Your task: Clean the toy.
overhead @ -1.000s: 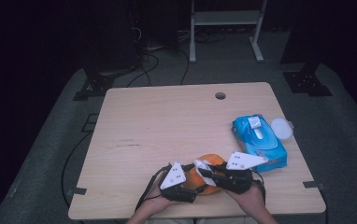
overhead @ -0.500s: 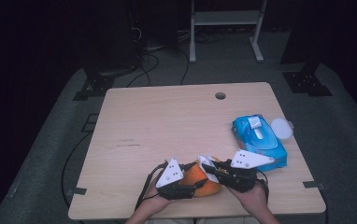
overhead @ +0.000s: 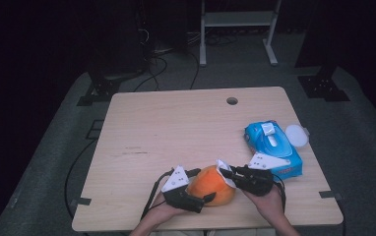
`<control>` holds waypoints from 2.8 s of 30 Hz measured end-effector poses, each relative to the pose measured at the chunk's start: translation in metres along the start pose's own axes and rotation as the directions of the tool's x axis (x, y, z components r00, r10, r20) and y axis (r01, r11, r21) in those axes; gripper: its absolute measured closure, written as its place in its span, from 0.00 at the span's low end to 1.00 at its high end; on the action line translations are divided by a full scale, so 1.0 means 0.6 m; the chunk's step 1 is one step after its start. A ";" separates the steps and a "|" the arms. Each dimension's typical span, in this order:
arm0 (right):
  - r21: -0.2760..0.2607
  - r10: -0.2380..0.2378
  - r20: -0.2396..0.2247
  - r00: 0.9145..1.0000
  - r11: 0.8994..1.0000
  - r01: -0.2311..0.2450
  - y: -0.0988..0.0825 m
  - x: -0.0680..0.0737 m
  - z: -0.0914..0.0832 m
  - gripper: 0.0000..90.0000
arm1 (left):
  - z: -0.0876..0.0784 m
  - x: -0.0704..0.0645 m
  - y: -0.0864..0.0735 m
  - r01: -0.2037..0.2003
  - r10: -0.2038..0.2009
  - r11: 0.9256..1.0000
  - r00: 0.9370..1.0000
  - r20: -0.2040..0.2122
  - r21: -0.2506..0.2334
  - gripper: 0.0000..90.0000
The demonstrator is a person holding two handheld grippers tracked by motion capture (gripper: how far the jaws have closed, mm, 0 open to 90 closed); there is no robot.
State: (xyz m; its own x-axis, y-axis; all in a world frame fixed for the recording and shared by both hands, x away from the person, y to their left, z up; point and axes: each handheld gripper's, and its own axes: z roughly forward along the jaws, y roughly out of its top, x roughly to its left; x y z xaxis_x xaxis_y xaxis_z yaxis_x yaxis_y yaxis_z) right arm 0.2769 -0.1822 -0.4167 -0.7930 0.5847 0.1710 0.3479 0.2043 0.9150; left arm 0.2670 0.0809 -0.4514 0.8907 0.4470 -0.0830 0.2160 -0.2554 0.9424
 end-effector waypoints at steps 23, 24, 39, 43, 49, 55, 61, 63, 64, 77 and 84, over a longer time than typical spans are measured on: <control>-0.043 -0.105 0.054 0.993 0.993 0.108 0.015 0.024 -0.013 0.88 | -0.006 -0.003 0.017 0.068 -0.068 0.998 0.998 -0.004 0.001 0.10; -0.046 -0.093 0.056 0.994 0.994 0.096 0.014 0.020 -0.015 0.88 | -0.004 -0.001 0.013 0.076 -0.076 0.997 0.997 0.005 -0.001 0.11; -0.053 -0.094 0.025 0.995 0.994 0.095 0.013 0.032 -0.003 0.88 | -0.021 -0.003 0.028 0.021 -0.023 0.999 0.998 -0.066 -0.035 0.41; -0.036 -0.078 0.091 0.993 0.996 0.082 0.006 0.015 -0.008 0.88 | -0.012 -0.003 0.025 0.045 -0.049 0.998 0.997 -0.066 -0.052 0.38; -0.053 -0.127 0.024 0.992 0.990 0.128 0.016 0.046 0.002 0.88 | -0.013 -0.003 0.020 0.044 -0.047 0.998 0.997 -0.065 -0.051 0.36; -0.038 -0.082 0.089 0.993 0.996 0.085 0.006 0.013 0.000 0.88 | -0.007 -0.011 0.018 -0.016 0.016 1.000 1.000 0.002 -0.025 0.22; -0.057 -0.048 0.075 0.996 0.997 0.052 0.006 0.020 -0.004 0.88 | -0.006 -0.010 0.015 -0.037 0.035 0.999 0.997 -0.071 -0.020 0.36; -0.075 -0.069 0.030 0.997 0.995 0.071 0.010 0.034 -0.002 0.88 | -0.011 -0.003 0.013 -0.015 0.013 1.000 0.997 -0.082 -0.026 0.38; -0.078 -0.081 0.011 0.997 0.994 0.082 0.012 0.042 -0.001 0.88 | -0.013 0.000 0.013 -0.004 0.001 1.000 0.996 -0.087 -0.030 0.39; -0.047 -0.083 0.056 0.995 0.995 0.086 0.008 0.046 0.008 0.88 | -0.002 -0.005 0.012 0.022 -0.024 1.000 0.992 -0.123 -0.022 0.21; -0.050 -0.036 0.084 0.996 0.998 0.041 0.002 0.012 0.001 0.88 | -0.005 -0.005 0.013 0.000 -0.002 1.000 0.992 -0.126 -0.016 0.39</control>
State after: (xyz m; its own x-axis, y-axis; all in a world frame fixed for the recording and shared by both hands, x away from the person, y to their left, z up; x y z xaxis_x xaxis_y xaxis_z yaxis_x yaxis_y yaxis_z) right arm 0.2719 -0.1772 -0.4144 -0.7601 0.6411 0.1061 0.2901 0.1887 0.9382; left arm 0.2646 0.0800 -0.4431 0.8329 0.5517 -0.0432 0.2094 -0.2420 0.9474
